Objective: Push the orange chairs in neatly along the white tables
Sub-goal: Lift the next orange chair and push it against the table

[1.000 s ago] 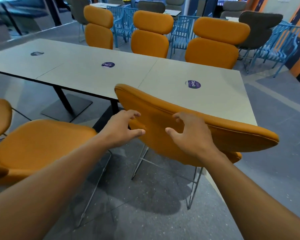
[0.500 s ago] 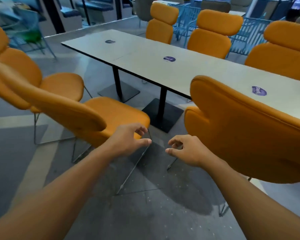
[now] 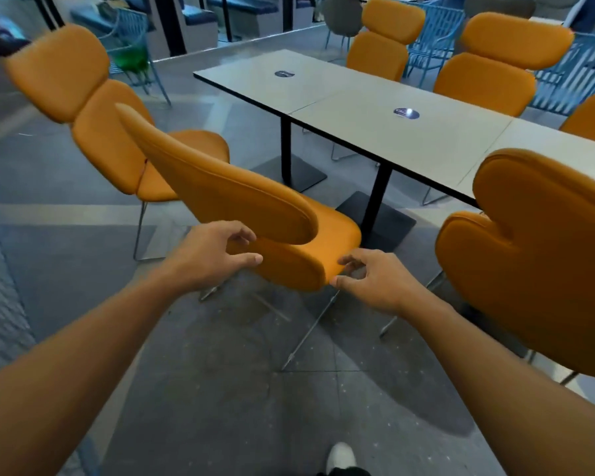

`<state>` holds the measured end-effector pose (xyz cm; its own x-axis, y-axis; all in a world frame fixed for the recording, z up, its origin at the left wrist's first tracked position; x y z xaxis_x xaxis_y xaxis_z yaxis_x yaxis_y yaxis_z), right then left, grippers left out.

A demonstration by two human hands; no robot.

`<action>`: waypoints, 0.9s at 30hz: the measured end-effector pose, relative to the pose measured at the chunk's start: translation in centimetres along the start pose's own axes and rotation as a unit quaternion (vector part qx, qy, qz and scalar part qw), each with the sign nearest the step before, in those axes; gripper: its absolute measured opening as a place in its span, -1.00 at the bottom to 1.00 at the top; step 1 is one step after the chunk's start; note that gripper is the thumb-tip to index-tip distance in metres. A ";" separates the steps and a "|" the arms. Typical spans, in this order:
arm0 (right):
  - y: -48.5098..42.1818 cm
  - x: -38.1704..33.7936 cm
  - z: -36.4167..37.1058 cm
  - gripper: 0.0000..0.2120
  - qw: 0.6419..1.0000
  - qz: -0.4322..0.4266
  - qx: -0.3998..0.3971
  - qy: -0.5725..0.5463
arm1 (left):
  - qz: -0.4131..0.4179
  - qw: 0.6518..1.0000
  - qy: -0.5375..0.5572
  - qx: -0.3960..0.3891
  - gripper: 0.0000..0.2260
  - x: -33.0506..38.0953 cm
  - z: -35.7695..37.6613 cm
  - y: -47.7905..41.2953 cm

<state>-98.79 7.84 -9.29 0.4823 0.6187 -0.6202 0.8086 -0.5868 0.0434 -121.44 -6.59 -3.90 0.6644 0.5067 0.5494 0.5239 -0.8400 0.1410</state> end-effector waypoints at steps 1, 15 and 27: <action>-0.9 -0.5 -0.1 -0.46 1.000 -0.003 0.010 0.006 | 0.000 1.000 -0.007 0.010 -0.64 -0.8 -1.1 -0.6; -15.7 -3.5 -2.1 -0.14 0.991 -0.050 0.068 -0.100 | 0.018 0.990 -0.074 0.121 -0.33 -4.2 -9.6 -12.2; -22.0 -7.4 -0.2 -0.07 0.985 -0.069 -0.105 -0.117 | 0.022 0.976 -0.218 0.007 -0.05 -7.6 -10.3 -20.1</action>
<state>-120.04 16.29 -5.49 0.2925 0.5336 -0.7935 0.9246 -0.3696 0.0922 -142.51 4.46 -2.45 0.8485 0.5067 0.1526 0.4947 -0.8619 0.1113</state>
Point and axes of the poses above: each hand's wrist, its own y-axis away from the middle knuckle, its own z-axis out of the palm, x = y × z, the point moved 6 cm from there along -y, towards the middle knuckle, and after that the axes turned 13 degrees about -z, right-handed, at the moved point
